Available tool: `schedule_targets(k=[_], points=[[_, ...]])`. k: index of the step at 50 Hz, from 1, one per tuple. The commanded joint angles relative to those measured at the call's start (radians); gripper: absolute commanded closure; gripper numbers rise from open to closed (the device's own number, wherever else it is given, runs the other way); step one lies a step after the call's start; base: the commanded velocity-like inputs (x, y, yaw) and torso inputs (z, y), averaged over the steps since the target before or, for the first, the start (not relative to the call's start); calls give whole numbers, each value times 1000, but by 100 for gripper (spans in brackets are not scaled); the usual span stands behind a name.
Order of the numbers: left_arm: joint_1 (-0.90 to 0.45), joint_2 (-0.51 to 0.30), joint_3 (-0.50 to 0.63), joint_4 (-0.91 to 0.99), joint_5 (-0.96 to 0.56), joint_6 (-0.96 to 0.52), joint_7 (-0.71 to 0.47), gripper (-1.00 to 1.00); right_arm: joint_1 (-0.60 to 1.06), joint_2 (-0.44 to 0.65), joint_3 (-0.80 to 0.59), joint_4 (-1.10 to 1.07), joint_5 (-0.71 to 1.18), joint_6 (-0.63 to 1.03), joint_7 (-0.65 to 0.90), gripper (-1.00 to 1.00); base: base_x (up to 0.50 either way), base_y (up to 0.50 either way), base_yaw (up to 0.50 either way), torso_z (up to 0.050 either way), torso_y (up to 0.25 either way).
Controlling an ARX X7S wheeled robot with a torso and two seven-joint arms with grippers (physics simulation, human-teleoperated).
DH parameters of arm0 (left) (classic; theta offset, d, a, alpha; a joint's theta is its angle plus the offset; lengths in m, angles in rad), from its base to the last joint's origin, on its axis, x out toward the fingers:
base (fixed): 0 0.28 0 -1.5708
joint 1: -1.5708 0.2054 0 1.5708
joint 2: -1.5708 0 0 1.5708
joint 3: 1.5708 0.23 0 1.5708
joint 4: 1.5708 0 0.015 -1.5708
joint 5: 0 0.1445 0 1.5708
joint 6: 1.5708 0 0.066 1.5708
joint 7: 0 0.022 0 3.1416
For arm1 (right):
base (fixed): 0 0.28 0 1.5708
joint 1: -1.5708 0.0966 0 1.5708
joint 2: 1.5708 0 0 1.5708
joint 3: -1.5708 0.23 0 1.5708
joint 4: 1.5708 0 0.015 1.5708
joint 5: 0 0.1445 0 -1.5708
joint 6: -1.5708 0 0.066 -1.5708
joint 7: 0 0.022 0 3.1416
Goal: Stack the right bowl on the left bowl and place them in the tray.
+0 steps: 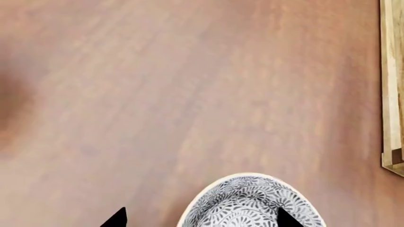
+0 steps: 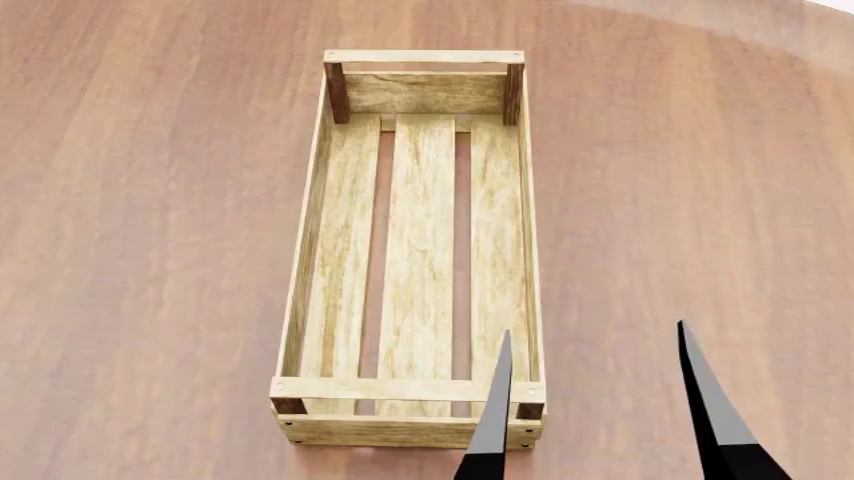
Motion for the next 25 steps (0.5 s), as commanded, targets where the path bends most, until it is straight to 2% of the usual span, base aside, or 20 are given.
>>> schedule_targets(k=[1,14,25], points=[[11,23,-41,-13,0,18,8,-100,0,-15,17,9,-23,-8,-18,-100,0,0,0,0,0],[14,59,-111,-51,-87,44,17,-100,2,-13,10,15,-30,-3,-14,-100,0,0,0,0,0],[18,73,-116,-77,-134,40,30,-100,3,-9,7,10,-31,1,-11,-100,0,0,0,0,0]])
